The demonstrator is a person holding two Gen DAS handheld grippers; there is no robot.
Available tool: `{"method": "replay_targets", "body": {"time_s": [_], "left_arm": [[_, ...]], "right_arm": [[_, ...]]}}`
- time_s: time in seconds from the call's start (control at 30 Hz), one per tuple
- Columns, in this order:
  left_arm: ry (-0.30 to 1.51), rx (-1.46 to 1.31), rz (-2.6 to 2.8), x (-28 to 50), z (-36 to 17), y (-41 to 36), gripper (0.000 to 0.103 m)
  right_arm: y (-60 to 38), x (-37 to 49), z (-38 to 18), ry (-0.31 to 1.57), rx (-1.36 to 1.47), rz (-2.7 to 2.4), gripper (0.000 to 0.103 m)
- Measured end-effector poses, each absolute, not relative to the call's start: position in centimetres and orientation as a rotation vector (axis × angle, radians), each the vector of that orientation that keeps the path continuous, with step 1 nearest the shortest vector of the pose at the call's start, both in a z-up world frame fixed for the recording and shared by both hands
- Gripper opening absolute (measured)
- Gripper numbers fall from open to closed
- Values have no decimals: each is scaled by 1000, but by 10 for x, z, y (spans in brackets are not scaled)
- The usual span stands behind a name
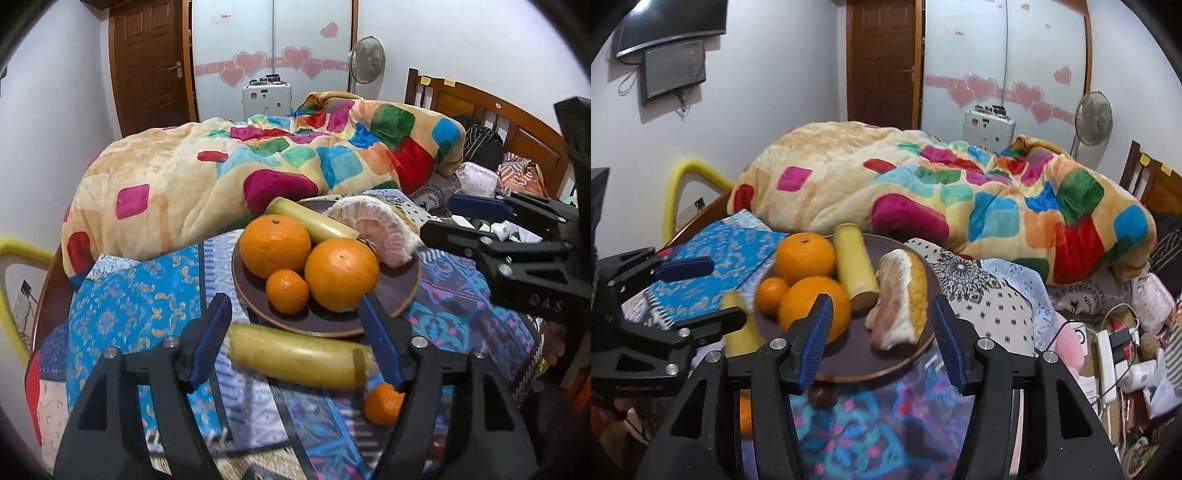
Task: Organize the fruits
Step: 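Reach the left gripper toward a yellow bamboo shoot while the right reaches toward a small tangerine, then grasp the bamboo shoot with the left gripper while the right grasps the tangerine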
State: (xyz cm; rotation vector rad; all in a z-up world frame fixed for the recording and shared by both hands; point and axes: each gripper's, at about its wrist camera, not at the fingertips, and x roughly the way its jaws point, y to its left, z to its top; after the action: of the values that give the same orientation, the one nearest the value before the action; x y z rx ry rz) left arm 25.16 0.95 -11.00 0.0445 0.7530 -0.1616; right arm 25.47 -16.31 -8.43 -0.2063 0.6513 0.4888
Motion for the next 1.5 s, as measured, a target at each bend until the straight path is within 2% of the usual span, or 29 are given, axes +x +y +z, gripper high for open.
{"method": "replay_targets", "body": {"time_s": [0.2,0.33,0.4,0.47,0.8,0.9,1.23,1.27,1.37,1.43,1.5], "left_arm": [[800,41,-195,234,-119,-3,74],[824,76,-194,234,-131,-18,73],[836,97,-183,236,-137,-23,60],[847,117,-160,238,-144,-24,53],[858,54,-142,210,-146,18,34],[876,55,-116,201,-149,31,32],[887,25,-74,173,-151,61,32],[885,22,-75,172,-149,62,35],[863,9,-70,171,-143,64,58],[841,17,-56,174,-139,63,64],[841,15,-56,180,-138,62,65]], "right_arm": [[-170,225,-87,618,-229,489,52],[-182,219,-91,618,-204,482,57],[-188,217,-94,623,-191,478,57],[-193,218,-97,639,-169,487,57],[-189,202,-111,657,-168,516,57],[-183,194,-113,660,-163,545,57],[-138,185,-139,719,-187,636,57],[-134,186,-143,728,-193,642,57],[-125,191,-151,756,-197,658,57],[-124,195,-154,766,-184,667,51],[-125,199,-156,791,-162,702,32]]}}
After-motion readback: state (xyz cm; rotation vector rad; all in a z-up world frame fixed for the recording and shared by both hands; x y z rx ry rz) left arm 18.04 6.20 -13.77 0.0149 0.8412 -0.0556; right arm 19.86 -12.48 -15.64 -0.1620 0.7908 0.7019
